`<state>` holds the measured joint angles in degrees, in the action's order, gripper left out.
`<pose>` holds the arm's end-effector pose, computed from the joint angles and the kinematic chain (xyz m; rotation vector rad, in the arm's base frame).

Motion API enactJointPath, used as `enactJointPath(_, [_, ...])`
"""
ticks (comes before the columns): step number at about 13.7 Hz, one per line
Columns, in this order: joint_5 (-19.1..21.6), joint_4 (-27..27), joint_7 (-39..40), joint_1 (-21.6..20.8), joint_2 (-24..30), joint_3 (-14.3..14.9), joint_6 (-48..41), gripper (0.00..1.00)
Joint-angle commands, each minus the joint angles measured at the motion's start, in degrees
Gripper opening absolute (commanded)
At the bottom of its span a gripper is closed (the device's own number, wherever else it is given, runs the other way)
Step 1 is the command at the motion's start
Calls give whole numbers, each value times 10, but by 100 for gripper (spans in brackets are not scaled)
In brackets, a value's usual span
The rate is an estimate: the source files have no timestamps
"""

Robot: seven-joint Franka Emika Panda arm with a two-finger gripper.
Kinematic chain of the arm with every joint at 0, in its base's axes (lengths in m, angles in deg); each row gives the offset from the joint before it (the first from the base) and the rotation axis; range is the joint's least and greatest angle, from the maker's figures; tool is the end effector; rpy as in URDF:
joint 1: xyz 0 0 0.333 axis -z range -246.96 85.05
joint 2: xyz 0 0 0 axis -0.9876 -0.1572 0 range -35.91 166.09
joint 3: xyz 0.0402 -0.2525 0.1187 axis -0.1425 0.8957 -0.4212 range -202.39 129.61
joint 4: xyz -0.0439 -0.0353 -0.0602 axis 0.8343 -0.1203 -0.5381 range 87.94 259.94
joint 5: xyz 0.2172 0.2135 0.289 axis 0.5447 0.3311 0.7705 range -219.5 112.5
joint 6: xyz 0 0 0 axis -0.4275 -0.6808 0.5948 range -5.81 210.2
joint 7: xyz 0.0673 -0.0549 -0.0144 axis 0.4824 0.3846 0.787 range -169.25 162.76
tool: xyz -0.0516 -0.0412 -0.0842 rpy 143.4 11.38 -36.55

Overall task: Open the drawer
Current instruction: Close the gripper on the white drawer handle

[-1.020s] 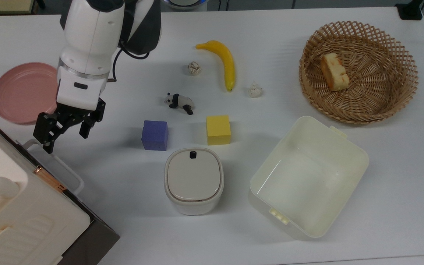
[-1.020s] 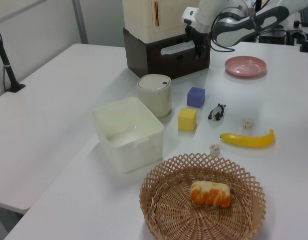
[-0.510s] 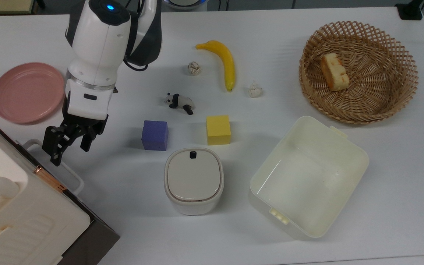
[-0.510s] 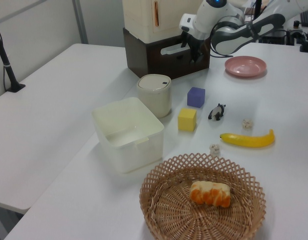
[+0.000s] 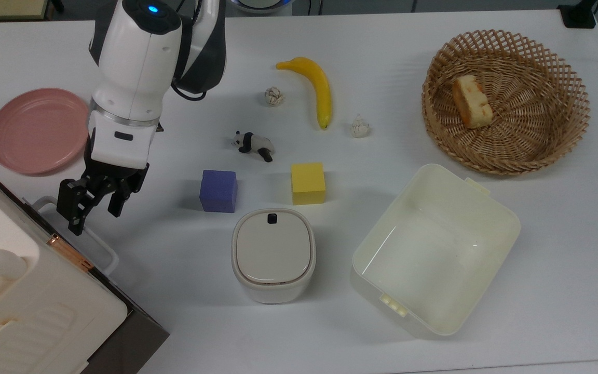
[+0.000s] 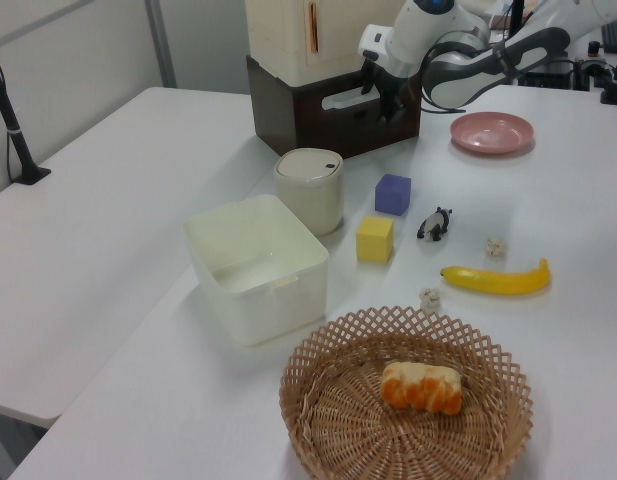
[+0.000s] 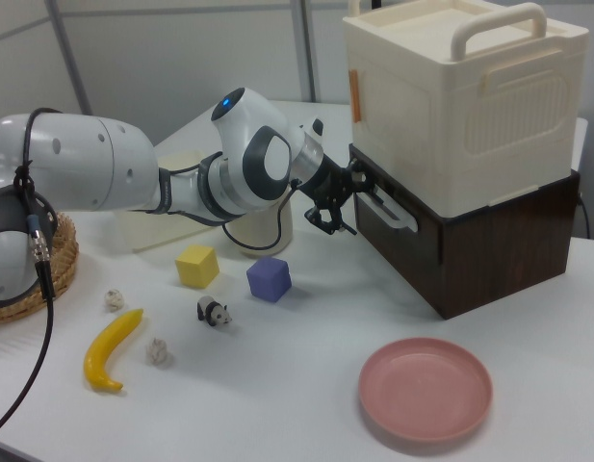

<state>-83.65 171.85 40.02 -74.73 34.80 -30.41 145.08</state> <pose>0.7327 -0.1343 0.3666 2.2125 1.1474 0.3538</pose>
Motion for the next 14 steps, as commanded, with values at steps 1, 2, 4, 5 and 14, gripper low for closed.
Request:
enactJointPath(1, [-11,-3,3,2,-3,0,13,55])
enactJointPath(2, [-10,-3,3,1,-3,1,13,48])
enactJointPath(4, [-10,-3,3,-1,-3,0,13,29])
enactJointPath(5, [-10,-3,2,-1,-3,0,13,22])
enactJointPath(14, [-8,20,-42,-15,21,1,10,4])
